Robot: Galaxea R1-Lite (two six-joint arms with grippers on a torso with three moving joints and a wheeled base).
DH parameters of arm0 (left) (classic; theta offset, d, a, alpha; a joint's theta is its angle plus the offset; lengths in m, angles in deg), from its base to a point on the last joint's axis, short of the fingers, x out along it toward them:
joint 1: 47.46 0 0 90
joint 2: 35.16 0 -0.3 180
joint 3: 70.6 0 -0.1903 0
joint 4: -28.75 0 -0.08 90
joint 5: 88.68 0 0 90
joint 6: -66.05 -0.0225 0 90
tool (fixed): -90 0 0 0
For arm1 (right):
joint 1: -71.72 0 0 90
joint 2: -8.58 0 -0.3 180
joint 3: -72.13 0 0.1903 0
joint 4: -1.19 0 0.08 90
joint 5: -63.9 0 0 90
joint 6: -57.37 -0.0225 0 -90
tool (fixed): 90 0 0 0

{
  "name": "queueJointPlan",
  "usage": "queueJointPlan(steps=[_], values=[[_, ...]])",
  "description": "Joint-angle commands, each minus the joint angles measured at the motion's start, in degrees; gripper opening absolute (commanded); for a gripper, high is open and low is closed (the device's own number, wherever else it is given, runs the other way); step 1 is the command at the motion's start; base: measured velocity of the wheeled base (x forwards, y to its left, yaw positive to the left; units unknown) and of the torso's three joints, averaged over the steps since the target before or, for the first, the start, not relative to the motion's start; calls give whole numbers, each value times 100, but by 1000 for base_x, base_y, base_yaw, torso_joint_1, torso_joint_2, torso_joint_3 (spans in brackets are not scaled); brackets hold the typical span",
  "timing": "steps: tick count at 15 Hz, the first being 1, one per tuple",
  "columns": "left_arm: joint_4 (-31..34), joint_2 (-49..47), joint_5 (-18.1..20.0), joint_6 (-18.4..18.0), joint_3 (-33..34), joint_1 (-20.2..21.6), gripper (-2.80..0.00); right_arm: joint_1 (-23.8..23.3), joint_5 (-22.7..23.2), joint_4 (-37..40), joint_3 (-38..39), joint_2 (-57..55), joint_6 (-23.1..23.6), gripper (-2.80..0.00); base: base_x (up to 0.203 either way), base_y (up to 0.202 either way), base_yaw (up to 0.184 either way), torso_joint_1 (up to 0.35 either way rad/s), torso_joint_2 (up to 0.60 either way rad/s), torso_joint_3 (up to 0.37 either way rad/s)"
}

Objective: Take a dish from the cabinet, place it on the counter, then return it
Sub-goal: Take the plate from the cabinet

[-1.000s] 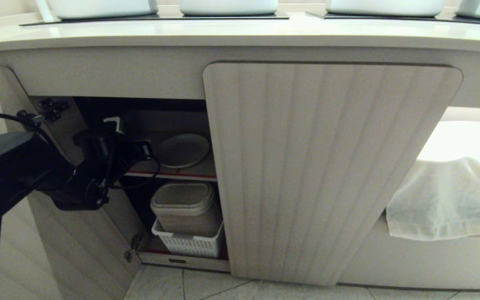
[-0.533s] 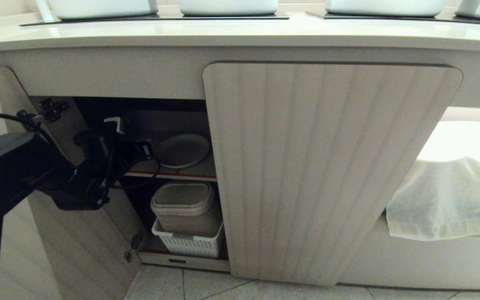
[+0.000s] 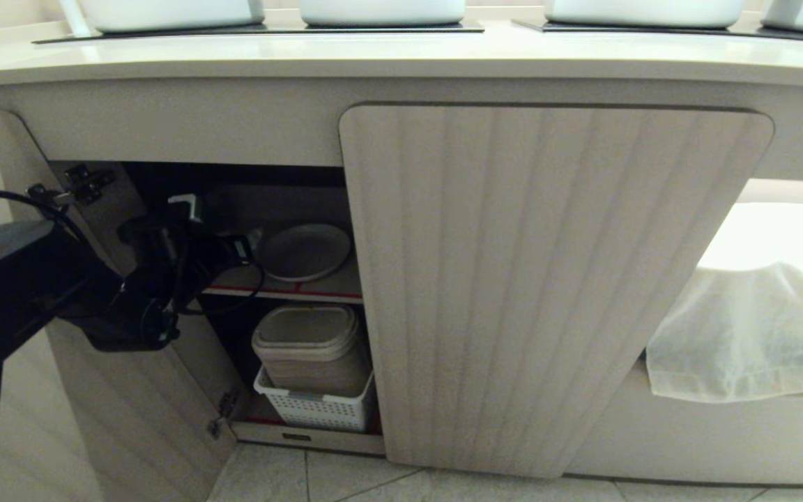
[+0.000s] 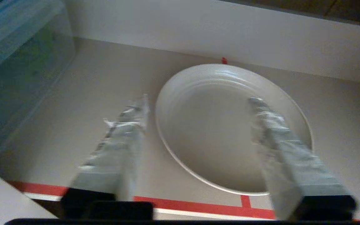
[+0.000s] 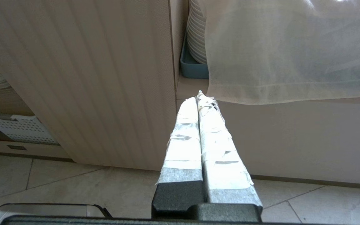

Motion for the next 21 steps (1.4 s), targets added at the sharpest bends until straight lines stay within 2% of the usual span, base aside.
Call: queueJointPlan(steps=[1,11,18,21], values=[[-29,11,6,11,-8,9,0,0,-2,-3,0,1,0,-280,0,0,0,0,0,0],[104,-112,-1,14,-289,150,0,0,-2,-3,0,1,0,-280,0,0,0,0,0,0],[853,-112,5,20,-667,147,0,0,-2,-3,0,-25,0,-280,0,0,0,0,0,0],[1575,-130,10,28,-988,198,0,0,-2,-3,0,-52,0,-280,0,0,0,0,0,0]])
